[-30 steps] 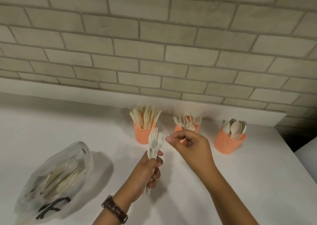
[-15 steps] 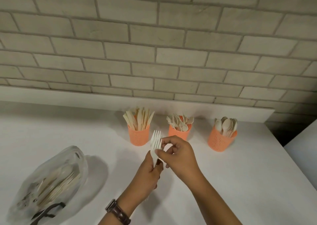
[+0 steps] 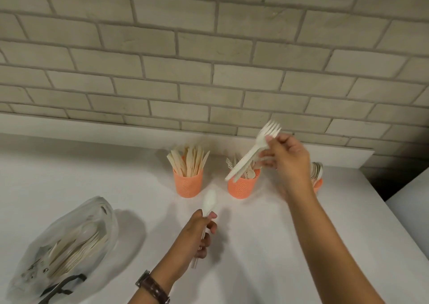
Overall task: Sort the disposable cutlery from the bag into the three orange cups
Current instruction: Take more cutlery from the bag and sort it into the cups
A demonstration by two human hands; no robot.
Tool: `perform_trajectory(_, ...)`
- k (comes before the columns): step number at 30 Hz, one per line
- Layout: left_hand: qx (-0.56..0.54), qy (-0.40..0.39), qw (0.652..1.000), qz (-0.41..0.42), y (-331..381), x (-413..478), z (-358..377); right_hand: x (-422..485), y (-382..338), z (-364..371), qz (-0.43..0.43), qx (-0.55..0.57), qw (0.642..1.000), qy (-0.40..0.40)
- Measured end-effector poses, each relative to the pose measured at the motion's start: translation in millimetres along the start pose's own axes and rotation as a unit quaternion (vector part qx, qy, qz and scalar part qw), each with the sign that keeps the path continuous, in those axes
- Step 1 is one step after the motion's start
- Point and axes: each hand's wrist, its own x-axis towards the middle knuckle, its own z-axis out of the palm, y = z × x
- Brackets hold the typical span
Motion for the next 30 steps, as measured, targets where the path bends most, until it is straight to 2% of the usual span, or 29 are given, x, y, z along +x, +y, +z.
perform_trajectory(3, -0.076, 0.011, 0.997, -0.015, 1, 1, -3, 31, -6, -15, -0.082, -0.070, 0.993, 0.045)
perform_trajectory(7, -0.083, 0.011, 0.996, -0.012, 2, 2, -4, 63, 20, -25, -0.120, -0.155, 0.978, 0.078)
perform_trajectory(10, -0.065, 0.003, 0.998, 0.007, 0, 3, -4, 78, 66, -27, -0.077, -0.238, 0.966, 0.065)
perform_trajectory(13, -0.041, 0.003, 0.999, 0.034, -4, 3, -4, 79, 106, -30, -0.002, -0.324, 0.946, 0.003)
perform_trajectory(15, -0.034, 0.014, 0.998, 0.047, -6, 5, -5, 75, 118, -33, 0.014, -0.361, 0.932, -0.037)
perform_trajectory(18, -0.019, 0.016, 0.998, 0.060, -12, 9, -7, 66, 113, -39, -0.001, -0.361, 0.932, -0.022)
perform_trajectory(22, 0.074, 0.020, 0.992, 0.099, -10, 16, 0, 35, 94, -57, -0.005, -0.359, 0.933, -0.016)
perform_trajectory(30, 0.099, 0.008, 0.980, 0.171, 28, 60, 75, -55, 86, -132, 0.069, -0.321, 0.944, -0.030)
